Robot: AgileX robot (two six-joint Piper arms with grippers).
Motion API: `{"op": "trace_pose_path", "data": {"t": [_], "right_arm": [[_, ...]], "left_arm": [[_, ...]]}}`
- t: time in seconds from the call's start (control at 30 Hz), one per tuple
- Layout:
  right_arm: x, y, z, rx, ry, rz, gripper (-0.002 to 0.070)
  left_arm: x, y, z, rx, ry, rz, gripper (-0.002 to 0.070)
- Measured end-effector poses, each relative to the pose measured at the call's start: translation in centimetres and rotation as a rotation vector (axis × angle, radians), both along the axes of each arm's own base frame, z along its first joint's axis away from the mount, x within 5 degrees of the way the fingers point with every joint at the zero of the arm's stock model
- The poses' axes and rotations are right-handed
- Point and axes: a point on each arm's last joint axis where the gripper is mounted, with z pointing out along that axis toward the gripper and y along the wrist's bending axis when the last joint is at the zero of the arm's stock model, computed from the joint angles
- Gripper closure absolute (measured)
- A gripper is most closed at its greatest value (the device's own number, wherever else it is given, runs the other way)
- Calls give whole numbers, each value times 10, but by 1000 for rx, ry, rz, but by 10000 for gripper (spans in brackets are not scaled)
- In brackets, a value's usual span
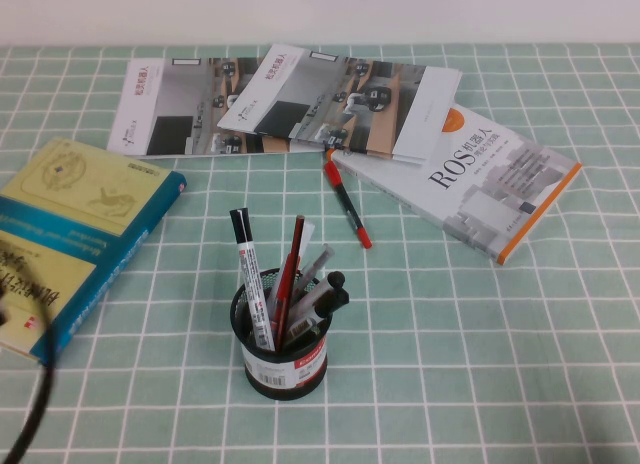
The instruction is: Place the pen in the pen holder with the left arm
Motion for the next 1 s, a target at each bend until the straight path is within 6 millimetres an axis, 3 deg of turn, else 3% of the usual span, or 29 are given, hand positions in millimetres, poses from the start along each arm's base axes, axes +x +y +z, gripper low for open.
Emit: {"op": "trace_pose_path", "data": {"t": [0.27,0.57,0.8,1.0], "right_arm": [[0,0,0,0,0,0,696],[0,0,0,0,0,0,696],[0,0,0,0,0,0,696],[0,0,0,0,0,0,696]], "left_arm": [[63,-23,9,12,123,-165,678],[150,-47,31,39,179,-261,678],[215,-108,35,44,201,-388,678],[258,-166,21,154,291,-438,678]]}}
